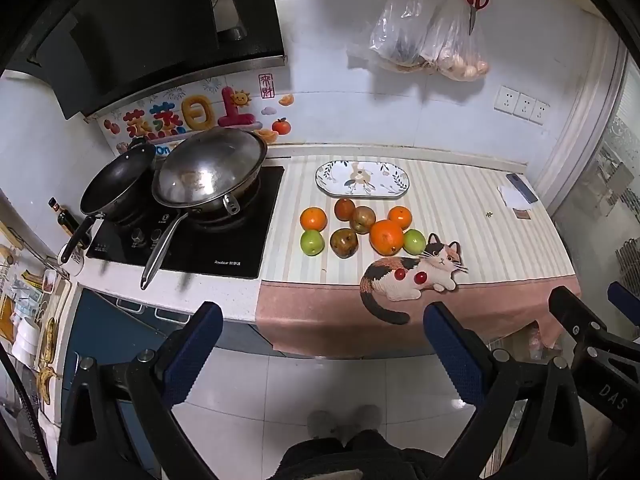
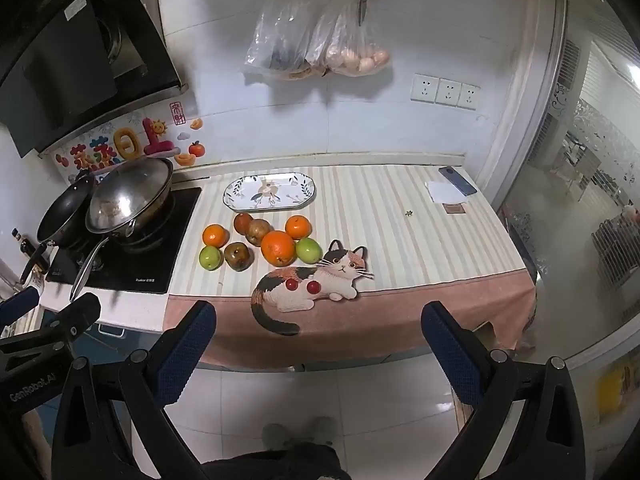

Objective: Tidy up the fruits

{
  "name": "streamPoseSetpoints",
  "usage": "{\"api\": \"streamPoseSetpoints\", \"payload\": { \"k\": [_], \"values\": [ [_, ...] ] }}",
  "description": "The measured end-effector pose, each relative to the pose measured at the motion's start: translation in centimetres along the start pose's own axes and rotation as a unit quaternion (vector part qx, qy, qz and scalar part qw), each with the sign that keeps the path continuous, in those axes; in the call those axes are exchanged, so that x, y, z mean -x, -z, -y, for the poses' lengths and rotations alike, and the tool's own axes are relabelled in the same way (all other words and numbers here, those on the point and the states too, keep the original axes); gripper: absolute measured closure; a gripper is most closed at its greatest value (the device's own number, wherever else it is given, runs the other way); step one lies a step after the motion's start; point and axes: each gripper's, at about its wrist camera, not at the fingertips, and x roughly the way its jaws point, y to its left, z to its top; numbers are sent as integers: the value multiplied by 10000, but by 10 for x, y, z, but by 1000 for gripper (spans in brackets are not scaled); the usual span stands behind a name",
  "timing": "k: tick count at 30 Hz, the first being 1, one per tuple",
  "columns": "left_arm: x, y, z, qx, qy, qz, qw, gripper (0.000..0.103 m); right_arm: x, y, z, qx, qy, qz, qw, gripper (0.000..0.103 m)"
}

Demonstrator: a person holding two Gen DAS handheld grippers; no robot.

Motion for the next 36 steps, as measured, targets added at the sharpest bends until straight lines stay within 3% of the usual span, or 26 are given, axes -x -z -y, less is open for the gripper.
{"api": "streamPoseSetpoints", "payload": {
  "k": [36],
  "values": [
    [6,-5,10,-58,-22,-2,10000,0,2,-5,8,-22,-101,31,9999,0]
  ]
}}
